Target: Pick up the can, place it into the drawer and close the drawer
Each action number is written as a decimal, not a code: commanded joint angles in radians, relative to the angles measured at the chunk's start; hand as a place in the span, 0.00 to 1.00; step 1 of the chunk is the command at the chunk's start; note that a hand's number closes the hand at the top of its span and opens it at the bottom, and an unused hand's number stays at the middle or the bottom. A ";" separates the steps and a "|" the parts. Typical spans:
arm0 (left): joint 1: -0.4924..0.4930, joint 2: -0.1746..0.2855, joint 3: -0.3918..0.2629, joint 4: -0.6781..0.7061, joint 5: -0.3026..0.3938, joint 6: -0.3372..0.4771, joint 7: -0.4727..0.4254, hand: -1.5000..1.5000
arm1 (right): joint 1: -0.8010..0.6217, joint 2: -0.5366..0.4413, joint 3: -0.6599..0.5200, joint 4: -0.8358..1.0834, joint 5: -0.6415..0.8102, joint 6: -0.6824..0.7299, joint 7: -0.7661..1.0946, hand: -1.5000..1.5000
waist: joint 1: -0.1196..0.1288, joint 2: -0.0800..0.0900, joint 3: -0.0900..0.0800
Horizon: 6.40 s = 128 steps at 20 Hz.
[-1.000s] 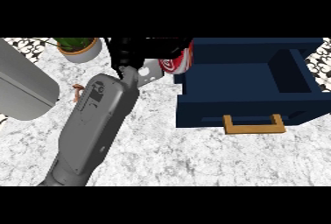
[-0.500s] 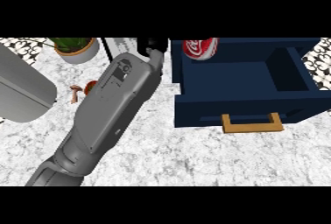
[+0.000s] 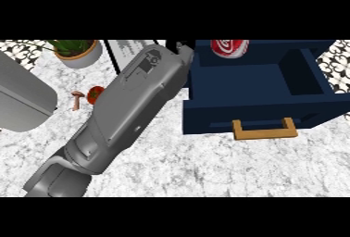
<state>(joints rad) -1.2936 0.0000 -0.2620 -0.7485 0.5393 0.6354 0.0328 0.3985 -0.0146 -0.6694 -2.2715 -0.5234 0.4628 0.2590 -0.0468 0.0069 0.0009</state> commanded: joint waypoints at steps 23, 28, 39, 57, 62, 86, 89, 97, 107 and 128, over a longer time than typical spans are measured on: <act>-0.122 0.000 -0.312 0.287 0.327 0.130 -0.122 0.00 | -0.071 -0.034 0.028 -0.014 -0.004 -0.023 0.063 0.00 | -0.053 0.016 0.002; -0.098 0.000 -0.329 0.295 0.368 0.161 -0.165 0.00 | -0.085 -0.065 -0.002 0.001 -0.015 -0.027 0.065 0.00 | -0.052 0.014 0.001; -0.100 0.000 -0.334 0.293 0.444 0.143 -0.237 0.00 | -0.064 -0.048 -0.042 -0.045 0.033 0.024 -0.021 0.00 | -0.042 0.009 0.001; -0.143 0.000 -0.341 0.235 0.512 0.173 -0.319 0.00 | -0.363 -0.097 0.289 -0.089 0.761 0.012 -0.181 0.00 | 0.031 0.009 0.000; -0.126 0.000 -0.321 0.272 0.507 0.127 -0.318 0.00 | -0.442 -0.091 0.468 -0.024 1.038 -0.055 -0.193 0.00 | 0.052 0.008 -0.001; -0.031 0.190 -0.339 0.003 0.381 0.229 -0.089 0.00 | -0.918 -0.126 0.710 1.007 1.671 -0.539 -0.361 0.00 | 0.089 -0.005 0.000; 0.025 0.234 -0.338 -0.049 0.366 0.207 -0.078 0.00 | -0.988 -0.095 0.716 1.152 1.715 -0.605 -0.350 0.00 | 0.091 -0.005 -0.001; 0.116 0.342 -0.318 -0.153 0.332 0.162 -0.034 0.00 | -1.110 -0.113 0.647 1.461 1.786 -0.817 -0.362 0.00 | 0.087 0.000 0.000; 0.124 0.386 -0.309 -0.268 0.308 0.214 0.051 0.00 | -1.298 -0.145 0.538 1.769 1.787 -1.024 -0.403 0.00 | 0.119 0.010 0.001; 0.195 0.449 -0.314 -0.433 0.254 0.213 0.122 0.00 | -1.602 -0.235 0.473 2.051 1.836 -1.129 -0.321 0.00 | 0.162 0.029 0.001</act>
<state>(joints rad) -1.1107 0.4564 -0.5695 -1.1578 0.8011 0.8391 0.1457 -1.1326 -0.2356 -0.1836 -0.2244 1.3108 -0.6376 -0.1077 0.1000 0.0405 0.0079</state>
